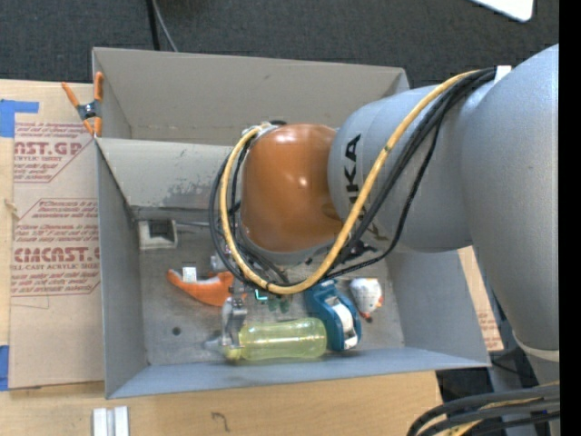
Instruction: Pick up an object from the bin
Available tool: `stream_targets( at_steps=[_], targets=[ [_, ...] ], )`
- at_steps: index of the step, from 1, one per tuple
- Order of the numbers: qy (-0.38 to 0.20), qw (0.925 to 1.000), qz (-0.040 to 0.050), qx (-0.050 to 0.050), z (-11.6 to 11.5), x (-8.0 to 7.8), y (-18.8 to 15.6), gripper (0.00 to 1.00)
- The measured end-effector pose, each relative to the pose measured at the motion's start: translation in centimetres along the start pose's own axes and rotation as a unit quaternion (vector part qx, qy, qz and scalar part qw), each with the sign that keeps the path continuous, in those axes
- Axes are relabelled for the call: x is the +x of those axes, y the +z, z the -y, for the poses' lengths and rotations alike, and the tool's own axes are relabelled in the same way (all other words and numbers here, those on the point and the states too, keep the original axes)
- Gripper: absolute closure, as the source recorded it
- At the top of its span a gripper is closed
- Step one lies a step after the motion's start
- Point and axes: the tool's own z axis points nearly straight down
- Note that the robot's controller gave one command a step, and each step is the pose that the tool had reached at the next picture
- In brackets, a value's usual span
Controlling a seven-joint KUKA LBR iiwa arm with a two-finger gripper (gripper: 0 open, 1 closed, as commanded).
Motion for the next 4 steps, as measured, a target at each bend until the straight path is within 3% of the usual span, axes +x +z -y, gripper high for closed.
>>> stream_targets(
  at_steps=[1,2,3,4],
  targets=[
    [0.001,1.0000,0.0035,-0.001,0.1,-0.2,-0.4,0.00],
    [-0.021,0.9997,0.0075,-0.001,2.3,-3.7,6.4,0.00],
    [0.000,0.9999,0.0104,-0.003,3.3,-4.3,9.4,0.00],
    [-0.004,0.9999,0.0097,-0.003,3.3,-4.3,9.4,0.00]
  ],
)
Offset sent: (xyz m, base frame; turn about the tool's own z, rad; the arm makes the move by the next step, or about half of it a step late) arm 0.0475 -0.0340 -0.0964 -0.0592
